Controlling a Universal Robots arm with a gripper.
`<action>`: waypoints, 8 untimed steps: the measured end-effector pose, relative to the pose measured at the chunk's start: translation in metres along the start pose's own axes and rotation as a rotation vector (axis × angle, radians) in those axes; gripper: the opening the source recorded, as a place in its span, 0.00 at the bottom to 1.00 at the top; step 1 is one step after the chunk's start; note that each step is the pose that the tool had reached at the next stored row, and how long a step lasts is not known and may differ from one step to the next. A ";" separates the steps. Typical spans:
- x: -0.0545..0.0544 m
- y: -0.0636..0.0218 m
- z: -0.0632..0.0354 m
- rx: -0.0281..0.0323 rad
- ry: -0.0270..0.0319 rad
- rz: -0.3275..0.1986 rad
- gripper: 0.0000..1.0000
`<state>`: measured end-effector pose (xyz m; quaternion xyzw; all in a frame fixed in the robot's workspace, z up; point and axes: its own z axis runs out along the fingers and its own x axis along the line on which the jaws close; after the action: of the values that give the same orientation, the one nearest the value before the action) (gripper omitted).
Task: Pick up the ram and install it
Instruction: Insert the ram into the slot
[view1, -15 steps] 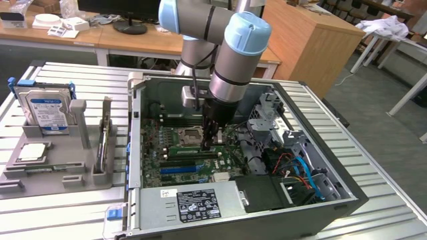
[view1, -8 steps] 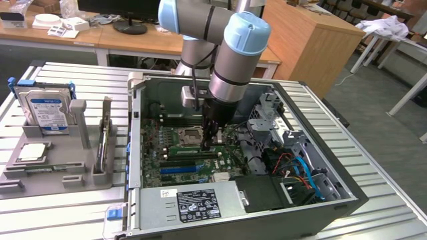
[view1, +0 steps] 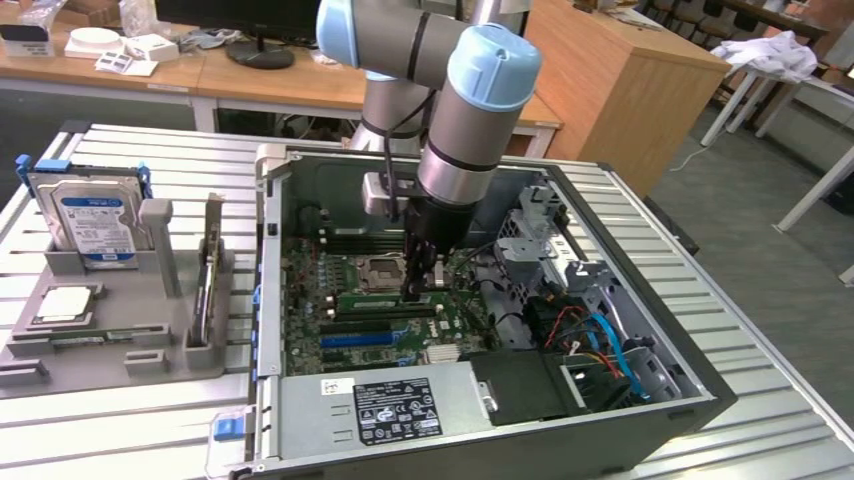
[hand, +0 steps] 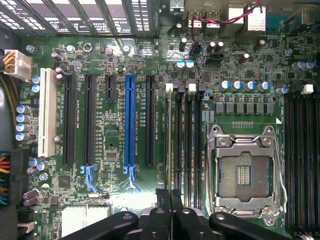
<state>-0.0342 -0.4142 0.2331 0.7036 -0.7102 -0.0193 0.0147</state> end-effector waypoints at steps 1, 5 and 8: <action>0.000 0.0000 0.0000 0.0000 0.0000 0.000 0.12; -0.001 0.0000 0.0001 0.0001 -0.0001 0.000 0.12; -0.001 0.0000 0.0003 0.0000 0.0001 0.000 0.12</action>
<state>-0.0342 -0.4136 0.2328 0.7036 -0.7102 -0.0192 0.0148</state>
